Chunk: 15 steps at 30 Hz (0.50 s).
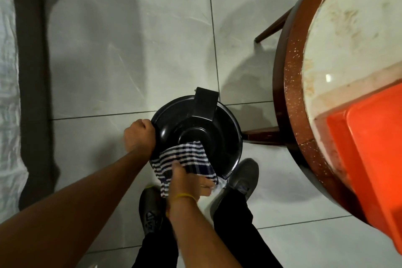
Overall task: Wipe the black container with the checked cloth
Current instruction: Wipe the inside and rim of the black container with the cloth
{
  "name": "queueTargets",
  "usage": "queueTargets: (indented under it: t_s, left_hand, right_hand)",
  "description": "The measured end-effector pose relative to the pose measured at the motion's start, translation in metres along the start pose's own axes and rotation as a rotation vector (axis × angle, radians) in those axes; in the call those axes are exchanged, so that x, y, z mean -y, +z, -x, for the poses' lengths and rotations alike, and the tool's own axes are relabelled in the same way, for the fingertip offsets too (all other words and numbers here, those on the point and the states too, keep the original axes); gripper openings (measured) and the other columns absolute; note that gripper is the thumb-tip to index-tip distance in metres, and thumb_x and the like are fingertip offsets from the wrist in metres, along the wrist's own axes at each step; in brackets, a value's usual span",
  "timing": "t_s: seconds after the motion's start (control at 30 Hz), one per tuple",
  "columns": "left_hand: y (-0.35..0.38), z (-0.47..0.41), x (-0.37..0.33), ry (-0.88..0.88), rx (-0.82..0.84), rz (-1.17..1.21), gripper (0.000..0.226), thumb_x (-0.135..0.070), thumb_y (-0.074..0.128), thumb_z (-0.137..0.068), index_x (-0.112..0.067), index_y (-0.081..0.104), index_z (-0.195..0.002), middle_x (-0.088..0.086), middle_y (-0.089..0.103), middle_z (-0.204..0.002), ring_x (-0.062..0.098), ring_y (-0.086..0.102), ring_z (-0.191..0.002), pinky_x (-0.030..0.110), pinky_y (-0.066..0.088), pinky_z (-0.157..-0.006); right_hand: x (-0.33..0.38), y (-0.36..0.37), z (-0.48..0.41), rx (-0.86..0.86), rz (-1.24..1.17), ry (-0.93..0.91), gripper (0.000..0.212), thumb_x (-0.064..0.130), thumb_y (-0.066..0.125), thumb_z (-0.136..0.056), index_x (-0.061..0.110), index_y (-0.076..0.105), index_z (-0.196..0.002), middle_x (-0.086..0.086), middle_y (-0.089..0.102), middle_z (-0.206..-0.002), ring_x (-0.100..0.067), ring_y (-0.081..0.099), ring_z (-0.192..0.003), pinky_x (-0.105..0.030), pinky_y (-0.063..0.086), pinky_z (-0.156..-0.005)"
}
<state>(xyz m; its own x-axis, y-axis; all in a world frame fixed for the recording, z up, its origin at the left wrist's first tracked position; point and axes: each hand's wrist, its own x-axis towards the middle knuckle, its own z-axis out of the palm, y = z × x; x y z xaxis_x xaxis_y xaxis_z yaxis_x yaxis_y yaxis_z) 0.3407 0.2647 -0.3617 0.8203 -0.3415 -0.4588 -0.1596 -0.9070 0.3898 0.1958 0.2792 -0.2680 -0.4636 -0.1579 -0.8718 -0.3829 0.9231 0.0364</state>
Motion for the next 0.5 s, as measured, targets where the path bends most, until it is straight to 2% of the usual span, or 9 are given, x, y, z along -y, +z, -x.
queueTargets:
  t_s: [0.07,0.13,0.17,0.23,0.3,0.37,0.43,0.5]
  left_hand:
    - [-0.015,0.007,-0.009,0.101,-0.055,-0.060,0.023,-0.022,0.044,-0.103,-0.008,0.062,-0.106,0.017,0.070,-0.100,0.032,0.062,-0.090,0.043,0.050,-0.075]
    - [-0.032,0.021,-0.020,0.343,-0.110,-0.088,0.022,-0.020,0.055,-0.098,-0.016,0.057,-0.120,0.010,0.065,-0.118,0.031,0.057,-0.110,0.048,0.049,-0.090]
    - [-0.039,0.031,-0.025,0.524,-0.079,-0.097,0.028,-0.020,0.058,-0.095,-0.019,0.056,-0.122,0.007,0.062,-0.122,0.029,0.055,-0.115,0.047,0.045,-0.094]
    - [-0.045,0.055,-0.035,0.879,0.147,-0.128,0.042,-0.025,0.059,-0.085,-0.028,0.054,-0.126,-0.002,0.060,-0.129,0.022,0.053,-0.124,0.047,0.040,-0.101]
    - [-0.043,0.078,-0.043,1.134,0.422,-0.367,0.060,-0.040,0.055,-0.076,-0.033,0.050,-0.135,-0.006,0.056,-0.140,0.020,0.048,-0.135,0.055,0.039,-0.108]
    - [-0.036,0.092,-0.047,1.278,0.570,-0.698,0.069,-0.055,0.057,-0.078,-0.034,0.045,-0.142,-0.004,0.052,-0.146,0.023,0.045,-0.139,0.060,0.039,-0.110]
    - [-0.034,0.097,-0.052,1.303,0.596,-0.913,0.071,-0.051,0.067,-0.078,-0.031,0.045,-0.143,-0.002,0.054,-0.139,0.026,0.050,-0.129,0.053,0.043,-0.103]
    - [-0.038,0.100,-0.063,1.376,0.534,-0.999,0.054,-0.041,0.066,-0.078,-0.028,0.059,-0.130,-0.002,0.059,-0.122,0.025,0.055,-0.112,0.048,0.044,-0.091]
  right_hand:
    - [-0.016,-0.024,0.001,-0.055,0.068,-0.131,0.111,0.053,0.082,-0.091,0.005,0.020,-0.170,-0.019,0.023,-0.171,-0.043,0.048,-0.148,-0.051,0.046,-0.117]
    - [-0.037,-0.055,-0.010,-0.271,0.186,-0.404,0.090,0.043,0.089,-0.086,0.015,0.043,-0.158,-0.013,0.034,-0.165,-0.044,0.055,-0.141,-0.057,0.052,-0.108]
    - [-0.044,-0.067,-0.014,-0.341,0.195,-0.555,0.086,0.037,0.092,-0.084,0.017,0.046,-0.154,-0.011,0.037,-0.163,-0.044,0.055,-0.142,-0.058,0.055,-0.105]
    - [-0.044,-0.077,-0.024,-0.330,0.350,-0.765,0.086,0.037,0.090,-0.085,0.021,0.044,-0.156,-0.004,0.039,-0.165,-0.035,0.049,-0.151,-0.056,0.053,-0.109]
    - [-0.033,-0.076,-0.031,-0.256,0.627,-0.826,0.083,0.050,0.080,-0.090,0.031,0.038,-0.159,0.004,0.040,-0.161,-0.025,0.045,-0.152,-0.054,0.045,-0.114]
    - [-0.025,-0.075,-0.038,-0.233,0.738,-0.830,0.064,0.054,0.073,-0.089,0.040,0.046,-0.145,0.009,0.053,-0.143,-0.022,0.053,-0.139,-0.052,0.041,-0.109]
    - [-0.021,-0.078,-0.040,-0.187,0.718,-0.821,0.037,0.050,0.069,-0.088,0.039,0.058,-0.121,0.010,0.059,-0.125,-0.022,0.060,-0.126,-0.049,0.042,-0.103]
    - [-0.016,-0.085,-0.036,-0.109,0.682,-0.821,0.026,0.042,0.066,-0.088,0.033,0.066,-0.112,0.007,0.058,-0.121,-0.024,0.062,-0.120,-0.045,0.049,-0.102]
